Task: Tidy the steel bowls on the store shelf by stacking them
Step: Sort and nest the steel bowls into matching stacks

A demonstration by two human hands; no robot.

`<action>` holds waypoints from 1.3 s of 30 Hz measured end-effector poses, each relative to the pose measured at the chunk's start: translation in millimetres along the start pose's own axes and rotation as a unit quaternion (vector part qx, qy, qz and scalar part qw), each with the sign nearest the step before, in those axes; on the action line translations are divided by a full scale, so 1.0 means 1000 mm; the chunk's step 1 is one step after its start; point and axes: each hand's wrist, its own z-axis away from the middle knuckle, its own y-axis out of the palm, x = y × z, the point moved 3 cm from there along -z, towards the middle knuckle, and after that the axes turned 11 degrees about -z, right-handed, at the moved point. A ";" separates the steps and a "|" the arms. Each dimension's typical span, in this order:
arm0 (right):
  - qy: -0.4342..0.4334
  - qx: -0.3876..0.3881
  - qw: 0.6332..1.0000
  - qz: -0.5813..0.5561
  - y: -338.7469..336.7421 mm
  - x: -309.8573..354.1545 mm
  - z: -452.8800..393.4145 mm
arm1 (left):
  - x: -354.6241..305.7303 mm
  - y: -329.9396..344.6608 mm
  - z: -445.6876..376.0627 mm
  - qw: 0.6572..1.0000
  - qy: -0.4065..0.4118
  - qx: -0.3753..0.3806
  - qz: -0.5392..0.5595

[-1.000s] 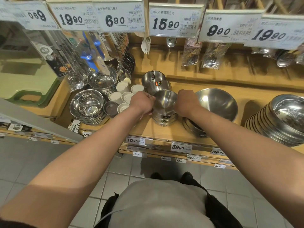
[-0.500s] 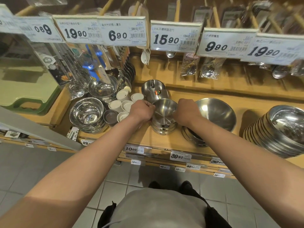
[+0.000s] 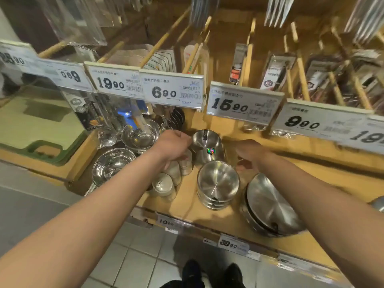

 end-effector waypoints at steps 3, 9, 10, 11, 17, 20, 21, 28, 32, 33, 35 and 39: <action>0.066 0.071 0.994 -0.046 0.017 -0.007 -0.017 | 0.008 0.003 0.001 0.998 -0.018 0.001 0.054; 0.103 0.104 0.986 -0.080 0.022 -0.009 -0.051 | 0.005 -0.003 -0.008 0.997 -0.024 -0.024 0.066; 0.101 0.106 0.985 -0.089 0.021 -0.009 -0.054 | 0.003 -0.003 -0.010 0.997 -0.024 -0.026 0.068; 0.102 0.106 0.984 -0.098 0.021 -0.010 -0.057 | 0.001 -0.003 -0.011 0.997 -0.025 -0.029 0.065; 0.080 0.086 0.986 -0.119 -0.014 -0.013 -0.055 | -0.019 0.004 -0.024 0.999 0.003 -0.028 -0.046; 0.042 0.058 0.989 -0.127 -0.040 -0.015 -0.050 | -0.028 0.015 -0.035 0.994 0.032 -0.004 -0.109; 0.031 0.048 0.989 -0.137 -0.048 -0.015 -0.047 | -0.031 0.019 -0.040 0.990 0.035 0.003 -0.136; -0.043 -0.024 0.975 -0.216 -0.085 -0.015 0.004 | -0.040 0.041 -0.075 0.946 0.034 0.000 -0.324; -0.055 -0.041 0.967 -0.246 -0.093 -0.022 0.037 | -0.042 0.054 -0.083 0.919 0.034 0.003 -0.393; -0.053 -0.045 0.964 -0.257 -0.094 -0.024 0.043 | -0.042 0.056 -0.084 0.915 0.036 0.000 -0.401; -0.051 -0.052 0.958 -0.276 -0.094 -0.028 0.053 | -0.043 0.063 -0.087 0.905 0.046 -0.003 -0.422; -0.045 -0.074 0.951 -0.296 -0.091 -0.033 0.065 | -0.039 0.077 -0.085 0.882 0.041 0.026 -0.468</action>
